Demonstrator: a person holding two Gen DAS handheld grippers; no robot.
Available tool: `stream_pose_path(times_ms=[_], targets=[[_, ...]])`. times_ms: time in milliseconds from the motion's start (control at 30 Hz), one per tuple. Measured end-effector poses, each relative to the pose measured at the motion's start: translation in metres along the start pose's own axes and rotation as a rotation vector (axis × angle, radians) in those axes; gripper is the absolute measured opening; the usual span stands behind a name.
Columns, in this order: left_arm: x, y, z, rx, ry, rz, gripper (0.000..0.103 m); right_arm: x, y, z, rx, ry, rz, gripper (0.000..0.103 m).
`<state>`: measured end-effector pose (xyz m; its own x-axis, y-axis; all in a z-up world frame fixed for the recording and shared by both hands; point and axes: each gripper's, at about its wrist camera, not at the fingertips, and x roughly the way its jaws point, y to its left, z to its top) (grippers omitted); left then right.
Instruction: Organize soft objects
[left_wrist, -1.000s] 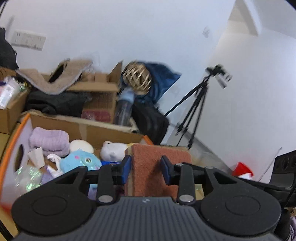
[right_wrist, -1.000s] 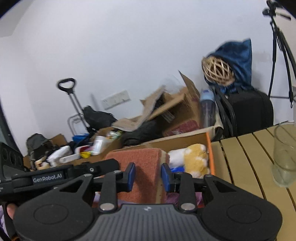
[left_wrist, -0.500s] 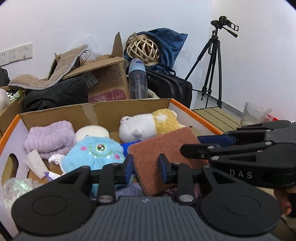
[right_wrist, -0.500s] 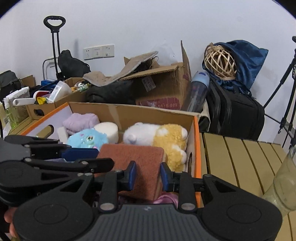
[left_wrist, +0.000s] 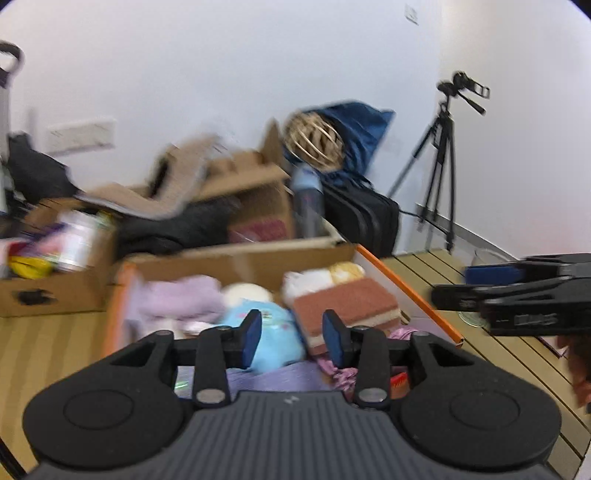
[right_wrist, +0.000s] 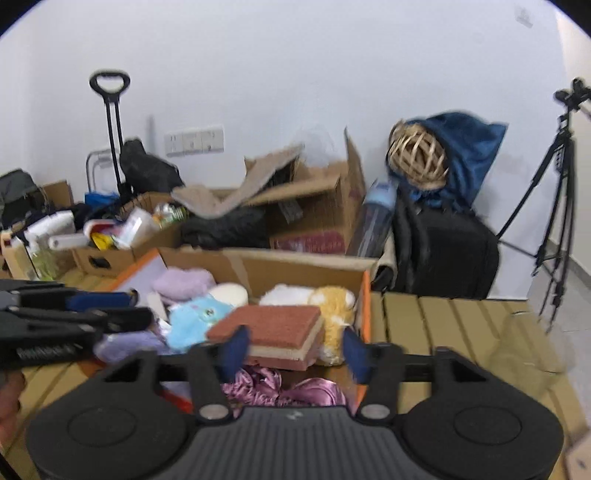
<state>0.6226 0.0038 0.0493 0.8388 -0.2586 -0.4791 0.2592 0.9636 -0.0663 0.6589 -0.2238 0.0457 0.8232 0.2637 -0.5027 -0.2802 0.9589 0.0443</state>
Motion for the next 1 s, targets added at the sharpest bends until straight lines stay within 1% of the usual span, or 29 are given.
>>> stream_pose_path(times_ms=[33, 67, 133, 167, 200, 233, 267, 333, 400, 433, 467, 567, 667, 733, 867, 1000], targets=[[-0.018, 0.002, 0.000, 0.004, -0.013, 0.025, 0.043, -0.016, 0.002, 0.001, -0.003, -0.007, -0.003, 0.065], [-0.036, 0.005, 0.000, 0.004, -0.024, 0.052, 0.049, -0.035, 0.003, 0.001, -0.005, -0.020, -0.005, 0.066], [-0.066, 0.008, -0.002, 0.006, -0.041, 0.113, 0.056, -0.068, 0.005, 0.000, 0.008, -0.039, -0.026, 0.076], [-0.082, 0.009, -0.005, 0.003, -0.051, 0.145, 0.064, -0.081, 0.005, -0.001, 0.016, -0.048, -0.035, 0.078], [-0.100, 0.009, -0.010, -0.006, -0.061, 0.188, 0.070, -0.098, 0.007, -0.003, 0.026, -0.061, -0.046, 0.081], [-0.115, 0.009, -0.014, -0.011, -0.069, 0.227, 0.078, -0.113, 0.008, -0.006, 0.032, -0.073, -0.053, 0.081], [-0.132, 0.007, -0.019, -0.009, -0.078, 0.258, 0.081, -0.129, 0.011, -0.011, 0.035, -0.086, -0.058, 0.082], [-0.168, 0.001, -0.028, 0.007, -0.100, 0.278, 0.083, -0.161, 0.018, -0.021, 0.042, -0.107, -0.065, 0.085], [-0.203, -0.005, -0.037, -0.008, -0.122, 0.270, 0.088, -0.192, 0.026, -0.033, 0.044, -0.126, -0.058, 0.086], [-0.218, -0.007, -0.041, -0.016, -0.132, 0.270, 0.092, -0.204, 0.029, -0.038, 0.050, -0.137, -0.051, 0.087], [-0.232, -0.010, -0.045, -0.023, -0.142, 0.277, 0.095, -0.218, 0.033, -0.046, 0.055, -0.147, -0.041, 0.087], [-0.274, -0.024, -0.063, -0.025, -0.186, 0.299, 0.099, -0.250, 0.044, -0.068, 0.059, -0.167, -0.037, 0.088], [-0.314, -0.041, -0.089, -0.022, -0.219, 0.314, 0.103, -0.283, 0.061, -0.099, 0.054, -0.179, -0.027, 0.089], [-0.340, -0.052, -0.110, -0.022, -0.246, 0.302, 0.103, -0.310, 0.073, -0.125, 0.053, -0.199, -0.012, 0.096], [-0.385, -0.078, -0.162, -0.004, -0.274, 0.280, 0.103, -0.357, 0.098, -0.174, 0.025, -0.238, -0.002, 0.098], [-0.425, -0.099, -0.211, 0.015, -0.294, 0.294, 0.103, -0.403, 0.118, -0.222, 0.011, -0.269, 0.019, 0.101]])
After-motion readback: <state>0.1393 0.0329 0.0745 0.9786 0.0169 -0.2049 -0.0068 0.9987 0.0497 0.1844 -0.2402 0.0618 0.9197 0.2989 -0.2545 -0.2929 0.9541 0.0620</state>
